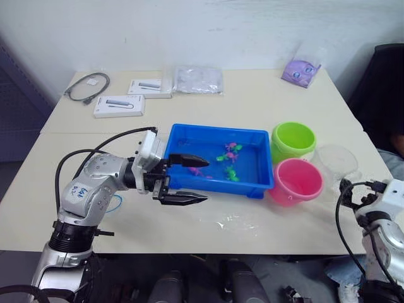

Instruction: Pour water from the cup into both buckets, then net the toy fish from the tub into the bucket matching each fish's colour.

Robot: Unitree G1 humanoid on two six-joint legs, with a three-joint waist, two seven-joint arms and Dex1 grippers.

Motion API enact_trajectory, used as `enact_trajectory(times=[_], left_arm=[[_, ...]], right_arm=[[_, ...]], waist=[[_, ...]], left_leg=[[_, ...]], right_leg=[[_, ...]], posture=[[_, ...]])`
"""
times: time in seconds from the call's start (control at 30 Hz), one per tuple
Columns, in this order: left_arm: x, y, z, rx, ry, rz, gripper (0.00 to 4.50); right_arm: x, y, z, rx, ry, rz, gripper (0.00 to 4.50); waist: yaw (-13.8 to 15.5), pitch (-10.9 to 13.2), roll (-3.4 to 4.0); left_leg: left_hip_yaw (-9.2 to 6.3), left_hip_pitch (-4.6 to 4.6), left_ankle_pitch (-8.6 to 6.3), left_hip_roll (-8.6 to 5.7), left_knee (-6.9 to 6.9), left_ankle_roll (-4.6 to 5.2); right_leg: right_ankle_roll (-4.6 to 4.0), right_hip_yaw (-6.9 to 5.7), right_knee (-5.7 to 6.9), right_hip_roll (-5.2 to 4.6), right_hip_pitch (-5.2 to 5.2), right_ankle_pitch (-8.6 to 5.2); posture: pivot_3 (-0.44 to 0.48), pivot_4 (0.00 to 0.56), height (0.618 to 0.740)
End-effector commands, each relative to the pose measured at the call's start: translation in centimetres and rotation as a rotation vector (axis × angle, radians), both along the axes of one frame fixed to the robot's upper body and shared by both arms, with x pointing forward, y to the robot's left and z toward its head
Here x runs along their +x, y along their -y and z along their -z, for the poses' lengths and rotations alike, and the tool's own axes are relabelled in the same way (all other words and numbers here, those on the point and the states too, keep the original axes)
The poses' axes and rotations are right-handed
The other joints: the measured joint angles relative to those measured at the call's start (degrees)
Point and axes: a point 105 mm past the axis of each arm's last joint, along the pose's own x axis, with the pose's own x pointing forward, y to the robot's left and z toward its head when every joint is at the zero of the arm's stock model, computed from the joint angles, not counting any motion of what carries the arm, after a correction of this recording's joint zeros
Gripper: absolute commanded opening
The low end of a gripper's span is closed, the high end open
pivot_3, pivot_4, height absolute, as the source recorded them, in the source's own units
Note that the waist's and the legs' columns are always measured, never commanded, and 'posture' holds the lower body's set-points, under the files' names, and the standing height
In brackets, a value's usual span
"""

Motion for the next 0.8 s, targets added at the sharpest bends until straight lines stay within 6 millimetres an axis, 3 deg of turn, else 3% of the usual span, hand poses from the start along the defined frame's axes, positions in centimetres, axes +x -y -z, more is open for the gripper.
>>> enact_trajectory(times=[0.03,0.13,0.2,0.3,0.4,0.5,0.6,0.7,0.8], left_arm=[[-0.3,-1.4,-1.2,-0.007,0.019,-0.032,4.5],[-0.3,-2.2,-1.3,0.013,0.007,-0.045,4.5],[0.1,-3.1,-1.8,0.008,0.019,-0.089,4.5],[2.4,-5.5,-2.9,-0.036,0.028,-0.289,4.5],[4.0,-10.0,-3.1,-0.045,0.101,-0.534,4.5],[4.4,-14.1,-2.2,-0.041,0.151,-0.751,4.5],[3.4,-18.4,0.2,0.026,0.151,-0.963,4.5],[2.0,-24.8,2.0,0.09,0.152,-1.313,4.5],[-1.3,-30.2,3.4,0.103,0.116,-1.598,4.5]], right_arm=[[-3.1,1.8,-3.2,-0.024,0.04,0.026,4.45],[-5.0,1.8,-3.7,-0.018,-0.009,-0.032,4.45],[-6.2,1.2,-5.5,-0.065,-0.017,-0.124,4.45],[-6.7,-0.3,-9.3,-0.163,0.047,-0.258,4.45],[-6.9,-4.4,-12.6,-0.226,0.151,-0.528,4.45],[-7.0,-8.4,-13.2,-0.239,0.192,-0.736,4.45],[-6.3,-11.7,-13.4,-0.32,0.246,-0.862,4.45],[-5.6,-15.2,-13.2,-0.463,0.311,-1.02,4.45],[-5.0,-17.8,-13.4,-0.457,0.439,-1.132,4.45]], waist=[[0.0,0.0,0.0],[0.1,0.0,-0.02],[0.0,0.0,-0.03],[-0.2,0.0,-0.08],[-0.5,0.1,-0.2],[-0.3,0.2,-0.5],[0.0,0.2,-0.6],[0.0,0.2,-0.81],[0.3,0.1,-1.02]], left_leg=[[-0.01,0.0,0.0,0.0,-0.01,0.0],[-0.01,0.01,-0.04,0.0,-0.02,0.07],[-0.03,0.03,-0.21,0.0,-0.01,0.38],[-0.03,0.06,-0.24,0.0,-0.04,0.42],[0.0,0.13,-0.24,0.02,-0.11,0.42],[-0.03,1.0,-0.29,0.19,-0.61,0.33],[-0.06,1.16,-0.27,0.18,-0.89,0.26],[-0.07,1.0,-0.3,0.13,-0.88,0.29],[-0.16,0.92,-0.33,0.12,-0.95,0.33]], right_leg=[[0.0,-0.01,-0.01,0.0,0.0,0.0],[0.0,-0.01,-0.05,-0.02,0.02,0.0],[0.01,-0.02,-0.08,-0.03,0.09,0.0],[0.01,-0.01,-0.09,-0.01,0.12,0.01],[0.01,0.0,-0.12,0.03,0.39,0.0],[-0.07,-0.02,-0.4,0.22,1.03,-0.04],[-0.07,-0.08,-0.63,0.1,1.05,-0.04],[-0.06,-0.18,-0.79,-0.06,0.91,-0.03],[-0.05,-0.31,-0.98,-0.11,0.91,-0.02]], posture=[[0.0,0.15,0.74],[0.0,0.15,0.74],[0.0,0.15,0.74],[0.0,0.15,0.74],[0.0,0.15,0.74],[0.0,0.15,0.74],[0.0,0.15,0.74],[0.0,0.15,0.74],[0.0,0.15,0.74]])
